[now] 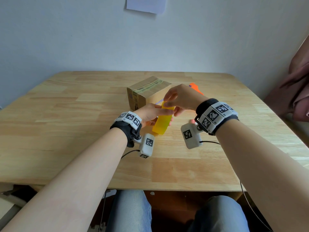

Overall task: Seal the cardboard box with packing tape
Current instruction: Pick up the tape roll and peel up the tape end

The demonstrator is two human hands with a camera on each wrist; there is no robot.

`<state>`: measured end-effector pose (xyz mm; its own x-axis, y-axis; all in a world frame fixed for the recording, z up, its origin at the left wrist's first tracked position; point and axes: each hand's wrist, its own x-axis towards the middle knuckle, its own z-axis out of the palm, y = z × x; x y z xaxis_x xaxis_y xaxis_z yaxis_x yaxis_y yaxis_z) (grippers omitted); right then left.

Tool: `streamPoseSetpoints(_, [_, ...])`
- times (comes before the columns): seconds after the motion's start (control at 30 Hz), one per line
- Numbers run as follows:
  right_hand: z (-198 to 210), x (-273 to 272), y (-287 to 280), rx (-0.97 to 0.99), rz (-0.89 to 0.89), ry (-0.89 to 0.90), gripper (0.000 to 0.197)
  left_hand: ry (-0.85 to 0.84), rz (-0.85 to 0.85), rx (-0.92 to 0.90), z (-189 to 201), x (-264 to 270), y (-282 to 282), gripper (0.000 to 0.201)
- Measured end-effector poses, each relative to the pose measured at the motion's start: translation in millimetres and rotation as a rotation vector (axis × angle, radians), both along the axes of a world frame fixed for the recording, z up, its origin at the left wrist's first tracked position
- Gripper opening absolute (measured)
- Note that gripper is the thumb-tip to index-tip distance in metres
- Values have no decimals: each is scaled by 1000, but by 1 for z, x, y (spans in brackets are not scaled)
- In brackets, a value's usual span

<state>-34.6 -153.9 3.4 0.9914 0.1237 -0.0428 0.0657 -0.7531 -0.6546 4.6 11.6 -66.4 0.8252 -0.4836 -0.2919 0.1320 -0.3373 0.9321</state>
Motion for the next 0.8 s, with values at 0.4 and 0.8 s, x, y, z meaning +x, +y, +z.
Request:
streamPoseSetpoints(0.4, [1,-1,-1,-32,44,1,5,18,-23,-48,-2,-2,1,39])
streamPoseSetpoints(0.8, [-4,-5,-5,-5,-3,-29,15,18,-1,-63,-6,-1,-3,43])
